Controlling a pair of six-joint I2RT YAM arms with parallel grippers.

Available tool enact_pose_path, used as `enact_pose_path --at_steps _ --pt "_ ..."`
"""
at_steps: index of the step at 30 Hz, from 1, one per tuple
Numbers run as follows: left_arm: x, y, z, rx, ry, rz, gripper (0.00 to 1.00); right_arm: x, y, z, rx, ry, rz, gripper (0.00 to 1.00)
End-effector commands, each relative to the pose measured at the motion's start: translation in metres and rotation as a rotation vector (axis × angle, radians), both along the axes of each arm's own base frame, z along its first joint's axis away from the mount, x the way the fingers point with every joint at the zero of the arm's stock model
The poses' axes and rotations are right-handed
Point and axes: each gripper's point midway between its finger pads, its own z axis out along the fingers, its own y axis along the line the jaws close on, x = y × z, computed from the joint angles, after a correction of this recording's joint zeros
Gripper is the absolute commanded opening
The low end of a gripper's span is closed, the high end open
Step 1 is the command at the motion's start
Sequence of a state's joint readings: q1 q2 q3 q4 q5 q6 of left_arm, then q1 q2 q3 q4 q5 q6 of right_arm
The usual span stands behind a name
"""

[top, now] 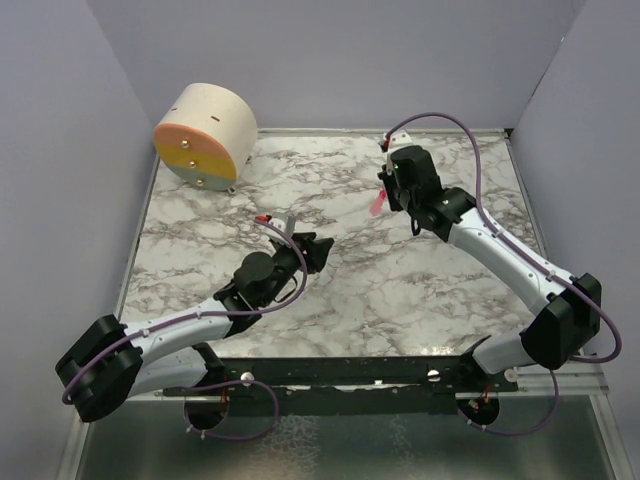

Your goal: Put the keys on the keyring

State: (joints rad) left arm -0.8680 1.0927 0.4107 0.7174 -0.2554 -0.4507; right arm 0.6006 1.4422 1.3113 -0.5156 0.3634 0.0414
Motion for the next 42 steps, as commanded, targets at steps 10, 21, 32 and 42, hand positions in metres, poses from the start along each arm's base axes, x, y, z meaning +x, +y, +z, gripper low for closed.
enact_pose_path --at_steps 10,21,32,42 --pt "-0.006 0.018 0.016 -0.042 -0.047 0.040 0.51 -0.001 0.035 -0.011 0.074 0.033 0.165 0.01" --pt "-0.008 0.037 0.021 -0.053 -0.064 0.102 0.51 0.002 0.132 -0.046 0.156 0.080 0.456 0.01" --pt "-0.011 0.071 0.022 -0.095 -0.057 0.225 0.50 0.014 0.209 -0.041 0.212 0.020 0.545 0.01" --pt "-0.015 0.083 0.022 -0.088 -0.063 0.252 0.50 0.039 0.161 -0.146 0.064 0.186 0.351 0.01"
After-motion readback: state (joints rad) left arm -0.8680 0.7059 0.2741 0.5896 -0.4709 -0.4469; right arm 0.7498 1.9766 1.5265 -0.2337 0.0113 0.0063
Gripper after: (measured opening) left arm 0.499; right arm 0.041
